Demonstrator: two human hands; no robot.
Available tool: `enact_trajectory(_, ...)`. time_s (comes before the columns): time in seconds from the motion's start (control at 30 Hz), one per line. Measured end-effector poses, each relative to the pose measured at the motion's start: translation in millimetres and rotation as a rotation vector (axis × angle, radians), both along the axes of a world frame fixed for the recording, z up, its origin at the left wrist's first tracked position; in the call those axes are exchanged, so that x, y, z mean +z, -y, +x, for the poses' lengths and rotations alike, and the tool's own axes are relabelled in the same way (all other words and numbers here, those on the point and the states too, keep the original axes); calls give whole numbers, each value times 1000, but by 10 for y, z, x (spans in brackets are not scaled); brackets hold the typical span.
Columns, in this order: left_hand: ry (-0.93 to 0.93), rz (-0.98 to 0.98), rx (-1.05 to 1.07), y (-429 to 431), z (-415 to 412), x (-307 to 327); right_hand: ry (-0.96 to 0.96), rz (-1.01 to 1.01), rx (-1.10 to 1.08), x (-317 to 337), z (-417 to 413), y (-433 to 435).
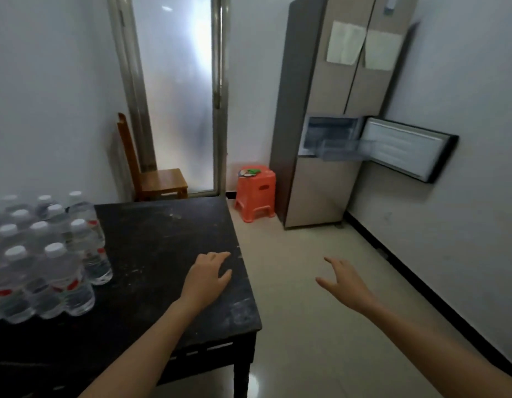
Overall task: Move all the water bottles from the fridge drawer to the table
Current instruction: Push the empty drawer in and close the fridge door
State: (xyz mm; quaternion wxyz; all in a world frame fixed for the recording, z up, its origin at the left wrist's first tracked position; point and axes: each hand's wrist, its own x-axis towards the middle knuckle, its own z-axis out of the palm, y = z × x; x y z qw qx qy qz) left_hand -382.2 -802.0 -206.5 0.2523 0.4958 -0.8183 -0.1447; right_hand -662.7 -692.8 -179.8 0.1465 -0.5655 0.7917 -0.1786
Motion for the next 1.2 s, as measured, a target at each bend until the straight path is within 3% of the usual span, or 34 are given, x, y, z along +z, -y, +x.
enact_trajectory(0.27, -53, -15, -264, -220, -1822, 28, 2, -13, -236, -136, -1450, -818)
enact_trajectory(0.53, -146, -6, -291, -439, -3493, 201, -54, -17, -299, -83, -2935, -1211)
enact_trajectory(0.87, -120, 12, -297, -406, -4506, 76, -56, -47, -287, -146, -3863, -1085)
enact_trajectory(1.2, -158, 23, -194, 470, -5259, -180, -117, -105, -179, -251, -4832, -131)
